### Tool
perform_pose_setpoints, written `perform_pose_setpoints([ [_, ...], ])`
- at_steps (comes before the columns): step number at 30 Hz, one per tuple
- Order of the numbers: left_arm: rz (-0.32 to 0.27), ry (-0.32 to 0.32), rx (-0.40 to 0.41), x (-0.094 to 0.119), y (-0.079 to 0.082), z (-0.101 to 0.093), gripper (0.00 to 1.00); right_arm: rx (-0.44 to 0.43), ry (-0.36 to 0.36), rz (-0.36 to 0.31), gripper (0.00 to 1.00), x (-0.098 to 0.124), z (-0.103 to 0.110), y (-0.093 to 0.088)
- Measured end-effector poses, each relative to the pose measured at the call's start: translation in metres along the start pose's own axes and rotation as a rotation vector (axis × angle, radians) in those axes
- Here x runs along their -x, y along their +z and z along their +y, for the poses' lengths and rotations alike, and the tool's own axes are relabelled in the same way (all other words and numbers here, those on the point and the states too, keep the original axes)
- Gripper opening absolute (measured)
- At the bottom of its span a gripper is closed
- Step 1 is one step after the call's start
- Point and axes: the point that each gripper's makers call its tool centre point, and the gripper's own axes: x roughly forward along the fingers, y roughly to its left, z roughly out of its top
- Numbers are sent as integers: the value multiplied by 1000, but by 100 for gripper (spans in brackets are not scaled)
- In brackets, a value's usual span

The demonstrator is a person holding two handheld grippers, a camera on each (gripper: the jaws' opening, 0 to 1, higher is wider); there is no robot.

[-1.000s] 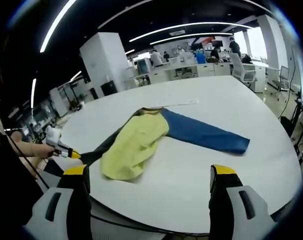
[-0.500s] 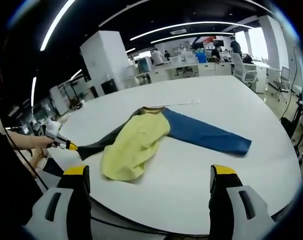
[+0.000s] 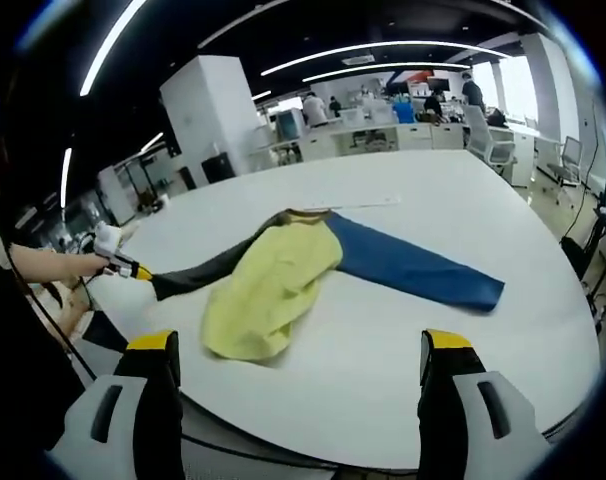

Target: Fold the garment on the visible template until the final outline fits inside the template.

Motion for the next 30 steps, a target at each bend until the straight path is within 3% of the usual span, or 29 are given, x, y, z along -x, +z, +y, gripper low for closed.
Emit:
perform_pose_setpoints([
  [6, 12, 27, -1, 4, 1, 25, 0, 1, -4, 11, 100, -5, 3, -1],
  [19, 16, 50, 9, -1, 7, 58, 0, 4, -5, 15, 100, -14, 9, 3],
  [30, 9, 108, 101, -4, 2, 85, 0, 12, -8, 29, 100, -18, 10, 4],
])
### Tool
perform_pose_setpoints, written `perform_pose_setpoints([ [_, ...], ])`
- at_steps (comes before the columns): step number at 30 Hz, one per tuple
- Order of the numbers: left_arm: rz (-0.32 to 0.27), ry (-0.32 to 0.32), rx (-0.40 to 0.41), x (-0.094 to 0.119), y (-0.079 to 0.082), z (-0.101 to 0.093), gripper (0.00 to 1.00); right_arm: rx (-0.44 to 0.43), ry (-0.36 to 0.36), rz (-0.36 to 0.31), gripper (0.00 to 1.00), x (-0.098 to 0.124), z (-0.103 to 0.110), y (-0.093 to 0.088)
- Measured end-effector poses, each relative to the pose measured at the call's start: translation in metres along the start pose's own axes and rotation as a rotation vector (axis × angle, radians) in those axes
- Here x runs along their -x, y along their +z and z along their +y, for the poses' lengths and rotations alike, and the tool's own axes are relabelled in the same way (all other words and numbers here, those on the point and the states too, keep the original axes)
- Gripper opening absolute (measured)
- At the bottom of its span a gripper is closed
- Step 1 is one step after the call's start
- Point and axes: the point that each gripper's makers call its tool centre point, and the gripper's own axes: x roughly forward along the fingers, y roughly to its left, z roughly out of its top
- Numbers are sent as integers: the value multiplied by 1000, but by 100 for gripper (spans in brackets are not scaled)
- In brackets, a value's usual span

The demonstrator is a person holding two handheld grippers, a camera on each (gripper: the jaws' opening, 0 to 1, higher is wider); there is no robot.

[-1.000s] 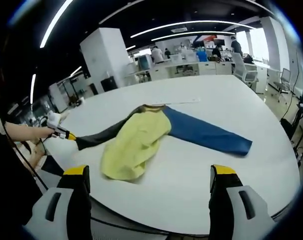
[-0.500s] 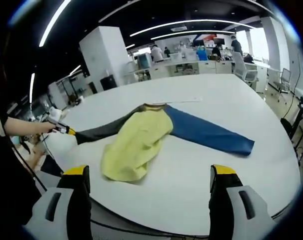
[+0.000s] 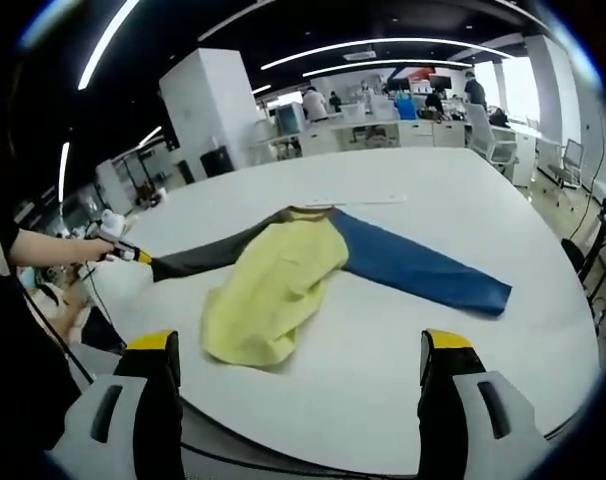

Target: Fold the garment on the visible template until the final outline fits inside the template.

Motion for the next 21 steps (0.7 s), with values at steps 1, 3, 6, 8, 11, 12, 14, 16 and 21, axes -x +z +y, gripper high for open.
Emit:
perform_pose_setpoints([
  [1, 1, 11, 15, -1, -1, 4, 0, 2, -1, 3, 100, 0, 0, 0],
  [3, 4, 29, 32, -2, -2, 9, 0, 3, -2, 5, 100, -1, 1, 0],
  [6, 12, 66, 55, -5, -3, 18, 0, 4, -2, 8, 100, -2, 1, 0],
  [8, 15, 86, 75, -7, -3, 24, 0, 5, -4, 12, 100, -2, 1, -1],
  [11, 17, 109, 102, -16, -1, 36, 0, 4, -7, 17, 100, -2, 1, -2],
  [12, 18, 117, 112, -18, -2, 39, 0, 3, -8, 17, 100, -2, 1, -3],
  [14, 22, 130, 120, -21, -3, 44, 0, 1, -11, 19, 100, -2, 1, -3],
  [16, 31, 142, 127, -26, -7, 49, 0, 0, -14, 24, 100, -2, 1, -4],
  [21, 60, 151, 142, -36, -15, 58, 0, -3, -21, 28, 100, -3, 0, -5],
])
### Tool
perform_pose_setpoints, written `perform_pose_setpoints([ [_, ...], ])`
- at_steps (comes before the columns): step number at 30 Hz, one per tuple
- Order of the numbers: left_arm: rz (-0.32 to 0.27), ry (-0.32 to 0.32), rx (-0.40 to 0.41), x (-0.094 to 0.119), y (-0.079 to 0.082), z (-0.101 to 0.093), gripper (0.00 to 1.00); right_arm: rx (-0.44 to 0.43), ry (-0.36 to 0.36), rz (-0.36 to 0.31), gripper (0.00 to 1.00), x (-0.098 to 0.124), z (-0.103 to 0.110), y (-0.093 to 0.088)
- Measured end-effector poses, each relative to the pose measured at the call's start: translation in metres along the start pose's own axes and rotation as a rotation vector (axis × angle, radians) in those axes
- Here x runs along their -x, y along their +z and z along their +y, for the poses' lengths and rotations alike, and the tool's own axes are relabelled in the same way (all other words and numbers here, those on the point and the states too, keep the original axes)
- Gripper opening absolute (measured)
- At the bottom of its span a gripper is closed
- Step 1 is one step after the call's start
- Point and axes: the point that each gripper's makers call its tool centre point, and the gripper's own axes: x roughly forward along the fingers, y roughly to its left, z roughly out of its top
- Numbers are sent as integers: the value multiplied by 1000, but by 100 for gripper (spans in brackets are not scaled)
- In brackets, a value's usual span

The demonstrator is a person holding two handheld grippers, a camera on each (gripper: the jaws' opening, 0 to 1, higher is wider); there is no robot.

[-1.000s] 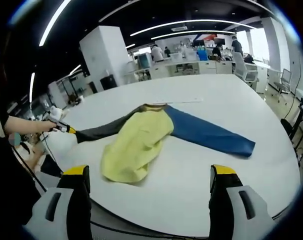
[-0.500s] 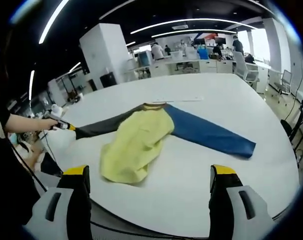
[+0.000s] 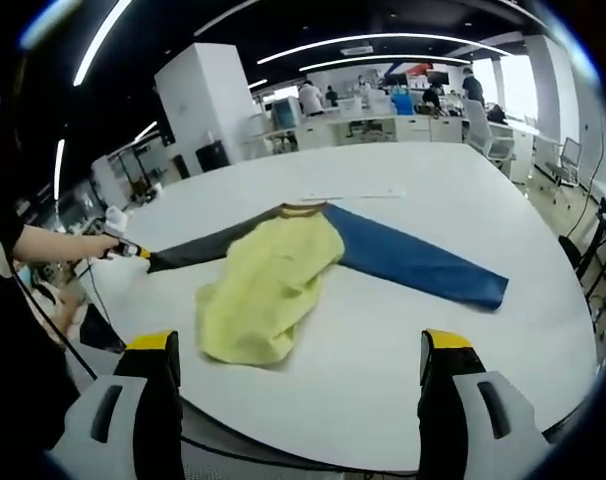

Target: Fold the garment on the visible template until the final outline fits inside the template.

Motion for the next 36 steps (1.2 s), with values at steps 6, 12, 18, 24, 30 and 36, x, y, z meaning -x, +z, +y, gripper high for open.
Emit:
perform_pose_setpoints([
  [6, 18, 22, -2, -8, -3, 9, 0, -4, -2, 11, 100, -4, 1, -3],
  [12, 24, 34, -3, -14, -3, 16, 0, -4, 2, 10, 100, -7, 2, -1],
  [18, 33, 52, 4, -20, -4, 20, 0, -5, 0, 15, 100, -9, 0, -2],
  [24, 43, 58, 18, -24, -5, 22, 0, -10, -5, 22, 100, -9, -1, -4],
  [30, 48, 54, 19, -25, -6, 21, 0, -13, -4, 25, 100, -10, -1, -5],
  [36, 50, 53, 14, -27, -5, 22, 0, -15, -4, 28, 100, -10, 0, -7],
])
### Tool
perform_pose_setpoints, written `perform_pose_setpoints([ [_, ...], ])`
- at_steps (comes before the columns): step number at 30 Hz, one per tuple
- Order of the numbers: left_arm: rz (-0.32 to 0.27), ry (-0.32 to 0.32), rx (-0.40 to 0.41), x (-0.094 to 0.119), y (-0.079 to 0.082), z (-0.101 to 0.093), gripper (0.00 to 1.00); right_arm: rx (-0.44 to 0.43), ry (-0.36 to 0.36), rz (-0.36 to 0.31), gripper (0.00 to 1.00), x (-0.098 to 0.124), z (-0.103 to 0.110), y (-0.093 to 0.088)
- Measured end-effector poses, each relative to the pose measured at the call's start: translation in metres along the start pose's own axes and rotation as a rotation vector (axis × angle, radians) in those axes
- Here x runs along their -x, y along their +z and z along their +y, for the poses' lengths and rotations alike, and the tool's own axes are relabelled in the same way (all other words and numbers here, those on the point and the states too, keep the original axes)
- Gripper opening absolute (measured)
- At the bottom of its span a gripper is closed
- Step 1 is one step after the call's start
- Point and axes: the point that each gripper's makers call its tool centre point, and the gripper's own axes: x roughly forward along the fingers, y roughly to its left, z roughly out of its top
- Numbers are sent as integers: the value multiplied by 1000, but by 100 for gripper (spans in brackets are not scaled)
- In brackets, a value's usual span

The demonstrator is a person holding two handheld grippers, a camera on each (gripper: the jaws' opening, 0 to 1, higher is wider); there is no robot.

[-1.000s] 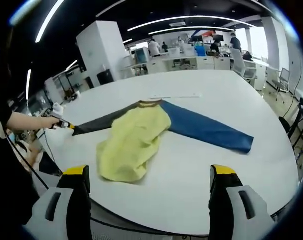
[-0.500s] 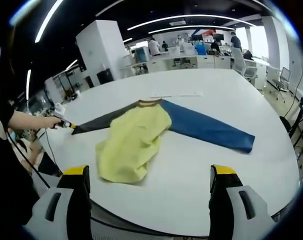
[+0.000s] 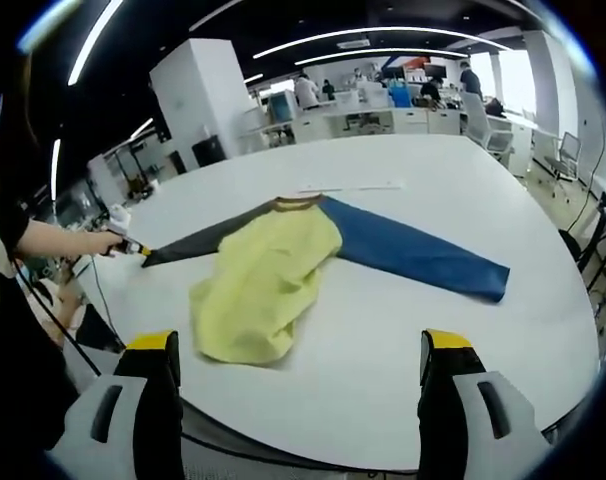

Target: Fold the garment on the visible template until the final outline fits inside the template.

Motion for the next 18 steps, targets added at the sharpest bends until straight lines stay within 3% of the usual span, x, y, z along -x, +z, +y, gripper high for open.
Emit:
perform_pose_setpoints([
  [18, -6, -8, -14, -1, 0, 0, 0, -2, 3, 5, 100, -2, 2, -1],
])
